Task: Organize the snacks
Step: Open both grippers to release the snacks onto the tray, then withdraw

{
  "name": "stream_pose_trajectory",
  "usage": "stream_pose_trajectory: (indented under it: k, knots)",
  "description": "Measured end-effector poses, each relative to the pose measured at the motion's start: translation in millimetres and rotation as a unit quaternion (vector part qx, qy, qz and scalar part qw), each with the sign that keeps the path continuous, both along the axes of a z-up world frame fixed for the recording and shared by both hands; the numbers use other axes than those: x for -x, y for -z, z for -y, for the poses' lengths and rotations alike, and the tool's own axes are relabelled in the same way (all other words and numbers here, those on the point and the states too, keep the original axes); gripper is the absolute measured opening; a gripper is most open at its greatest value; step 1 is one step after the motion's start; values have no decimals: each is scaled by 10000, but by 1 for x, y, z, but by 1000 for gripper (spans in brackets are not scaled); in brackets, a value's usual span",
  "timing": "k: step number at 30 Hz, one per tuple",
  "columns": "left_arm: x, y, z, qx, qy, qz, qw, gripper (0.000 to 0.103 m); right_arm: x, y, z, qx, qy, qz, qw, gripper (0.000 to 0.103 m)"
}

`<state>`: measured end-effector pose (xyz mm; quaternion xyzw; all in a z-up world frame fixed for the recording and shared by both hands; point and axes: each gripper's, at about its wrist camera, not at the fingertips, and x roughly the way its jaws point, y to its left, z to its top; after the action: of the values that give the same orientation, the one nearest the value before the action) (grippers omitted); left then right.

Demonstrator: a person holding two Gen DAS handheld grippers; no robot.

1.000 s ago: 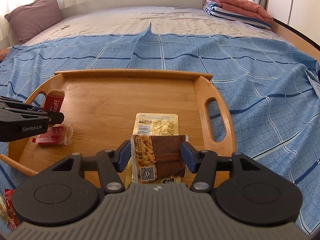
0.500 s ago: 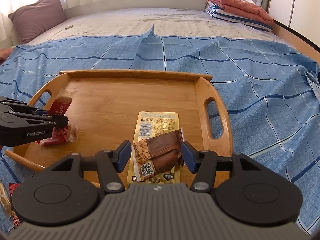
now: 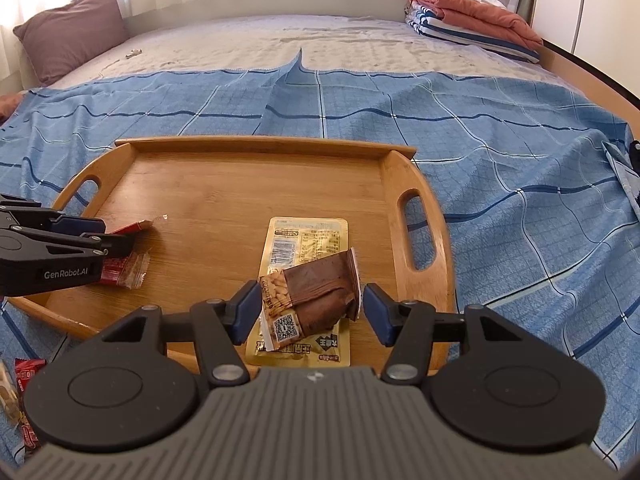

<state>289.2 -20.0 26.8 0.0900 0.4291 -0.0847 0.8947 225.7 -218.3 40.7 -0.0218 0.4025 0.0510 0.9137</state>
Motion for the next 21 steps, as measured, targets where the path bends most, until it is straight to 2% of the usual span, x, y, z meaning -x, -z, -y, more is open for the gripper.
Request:
stream_pose_trajectory:
  k: [4,7,9,13,17,21]
  knots:
    - [8,-3,0,-71,27,108,9999,66,5,-3,2,6,-11,21,10000,75]
    - [18,-8,2,-121,70,259,9996,83,11,-7,5,-13,6,57,10000,78]
    - [27,-13,2,-93,107,339,9993,85,15,-10,7,-44,8,94,9999,80]
    - [52,-24,3,-82,197,586,9981,96,31,-16,11,-98,-49,229,9997,87]
    - [82,-32,0,-36,307,774,9965,98,51,-21,15,-140,-121,389,9991,91]
    - [115,-39,-9,198,213,869,9958,100,74,-22,19,-179,-133,564,9982,94]
